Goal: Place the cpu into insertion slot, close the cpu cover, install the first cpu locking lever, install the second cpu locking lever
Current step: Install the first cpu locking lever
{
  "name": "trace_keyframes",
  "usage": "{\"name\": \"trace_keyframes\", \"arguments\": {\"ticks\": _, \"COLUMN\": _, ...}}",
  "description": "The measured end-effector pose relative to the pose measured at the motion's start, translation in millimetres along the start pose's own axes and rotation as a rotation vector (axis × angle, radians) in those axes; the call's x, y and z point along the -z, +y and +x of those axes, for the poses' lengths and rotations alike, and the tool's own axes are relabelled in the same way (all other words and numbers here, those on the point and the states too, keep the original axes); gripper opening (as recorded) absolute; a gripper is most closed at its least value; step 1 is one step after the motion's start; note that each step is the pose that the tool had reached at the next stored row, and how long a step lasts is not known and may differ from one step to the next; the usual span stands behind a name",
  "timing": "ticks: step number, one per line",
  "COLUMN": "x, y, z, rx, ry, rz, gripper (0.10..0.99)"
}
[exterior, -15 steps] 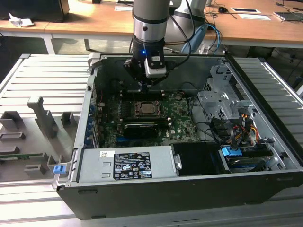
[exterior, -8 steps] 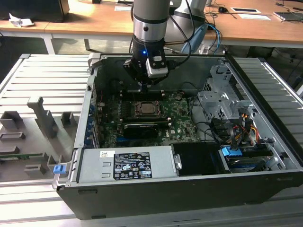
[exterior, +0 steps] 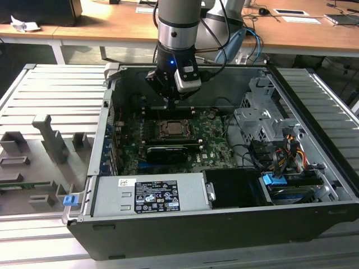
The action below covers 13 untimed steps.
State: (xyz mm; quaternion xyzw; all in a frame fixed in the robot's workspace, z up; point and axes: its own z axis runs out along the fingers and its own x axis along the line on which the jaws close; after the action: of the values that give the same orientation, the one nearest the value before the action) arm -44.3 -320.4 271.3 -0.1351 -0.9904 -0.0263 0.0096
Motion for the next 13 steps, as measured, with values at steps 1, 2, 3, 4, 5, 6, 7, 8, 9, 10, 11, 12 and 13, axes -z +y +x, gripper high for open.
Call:
{"name": "trace_keyframes", "arguments": {"ticks": 1, "x": 0.0, "y": 0.0, "z": 0.0, "rx": 0.010, "ry": 0.0005, "rz": 0.000, "gripper": 0.106}}
{"name": "trace_keyframes", "arguments": {"ticks": 2, "x": 0.0, "y": 0.0, "z": 0.0, "rx": 0.015, "ry": 0.0008, "rz": 0.000, "gripper": 0.106}}
{"name": "trace_keyframes", "arguments": {"ticks": 3, "x": 0.0, "y": 0.0, "z": 0.0, "rx": 0.019, "ry": 0.0010, "rz": 0.000, "gripper": 0.106}}
{"name": "trace_keyframes", "arguments": {"ticks": 4, "x": 0.0, "y": 0.0, "z": 0.0, "rx": 0.028, "ry": 0.0014, "rz": 0.001, "gripper": 0.106}}
{"name": "trace_keyframes", "arguments": {"ticks": 5, "x": 0.0, "y": 0.0, "z": 0.0, "rx": 0.037, "ry": 0.0019, "rz": 0.001, "gripper": 0.106}}
{"name": "trace_keyframes", "arguments": {"ticks": 6, "x": 0.0, "y": 0.0, "z": 0.0, "rx": 0.041, "ry": 0.0020, "rz": 0.001, "gripper": 0.106}}
{"name": "trace_keyframes", "arguments": {"ticks": 7, "x": 0.0, "y": 0.0, "z": 0.0, "rx": 0.046, "ry": 0.0023, "rz": 0.001, "gripper": 0.106}}
{"name": "trace_keyframes", "arguments": {"ticks": 8, "x": 0.0, "y": 0.0, "z": 0.0, "rx": 0.052, "ry": 0.0026, "rz": 0.001, "gripper": 0.106}}
{"name": "trace_keyframes", "arguments": {"ticks": 9, "x": 0.0, "y": 0.0, "z": 0.0, "rx": 0.056, "ry": 0.0029, "rz": 0.001, "gripper": 0.106}}
{"name": "trace_keyframes", "arguments": {"ticks": 10, "x": 0.0, "y": 0.0, "z": 0.0, "rx": 0.060, "ry": 0.0030, "rz": 0.002, "gripper": 0.106}}
{"name": "trace_keyframes", "arguments": {"ticks": 11, "x": 0.0, "y": 0.0, "z": 0.0, "rx": 0.065, "ry": 0.0032, "rz": 0.002, "gripper": 0.106}}
{"name": "trace_keyframes", "arguments": {"ticks": 12, "x": 0.0, "y": 0.0, "z": 0.0, "rx": 0.070, "ry": 0.0035, "rz": 0.002, "gripper": 0.106}}
{"name": "trace_keyframes", "arguments": {"ticks": 13, "x": 0.0, "y": 0.0, "z": 0.0, "rx": 0.077, "ry": 0.0038, "rz": 0.002, "gripper": 0.106}}
